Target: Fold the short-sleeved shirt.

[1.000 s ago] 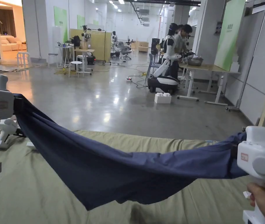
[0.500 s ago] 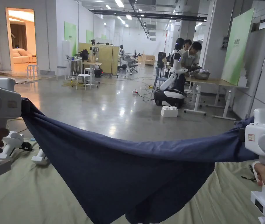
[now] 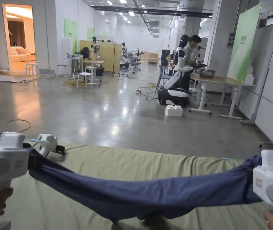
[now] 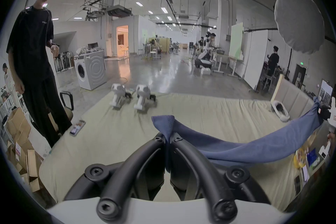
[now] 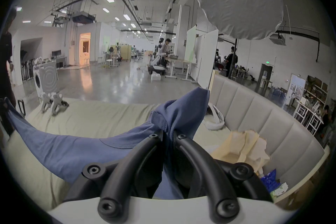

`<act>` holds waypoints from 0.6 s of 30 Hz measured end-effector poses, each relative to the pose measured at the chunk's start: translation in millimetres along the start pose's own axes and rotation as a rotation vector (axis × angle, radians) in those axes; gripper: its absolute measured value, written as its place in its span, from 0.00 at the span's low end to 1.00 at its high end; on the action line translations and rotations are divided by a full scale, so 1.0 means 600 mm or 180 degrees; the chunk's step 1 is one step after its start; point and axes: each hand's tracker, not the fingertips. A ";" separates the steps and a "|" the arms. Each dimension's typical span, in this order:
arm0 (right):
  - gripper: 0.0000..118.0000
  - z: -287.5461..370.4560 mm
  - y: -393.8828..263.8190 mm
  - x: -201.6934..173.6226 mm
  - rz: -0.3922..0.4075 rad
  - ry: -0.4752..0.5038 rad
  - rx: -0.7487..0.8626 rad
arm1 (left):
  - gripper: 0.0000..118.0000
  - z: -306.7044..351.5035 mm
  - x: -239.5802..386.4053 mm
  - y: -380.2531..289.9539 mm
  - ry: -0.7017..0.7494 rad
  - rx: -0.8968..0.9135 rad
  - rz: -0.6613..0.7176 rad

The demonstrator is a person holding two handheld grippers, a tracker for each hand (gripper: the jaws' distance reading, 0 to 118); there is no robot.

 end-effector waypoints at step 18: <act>0.11 0.125 -0.424 0.022 0.0123 0.0129 -0.0944 | 0.05 0.040 -0.042 -0.400 0.0011 -0.0837 0.0195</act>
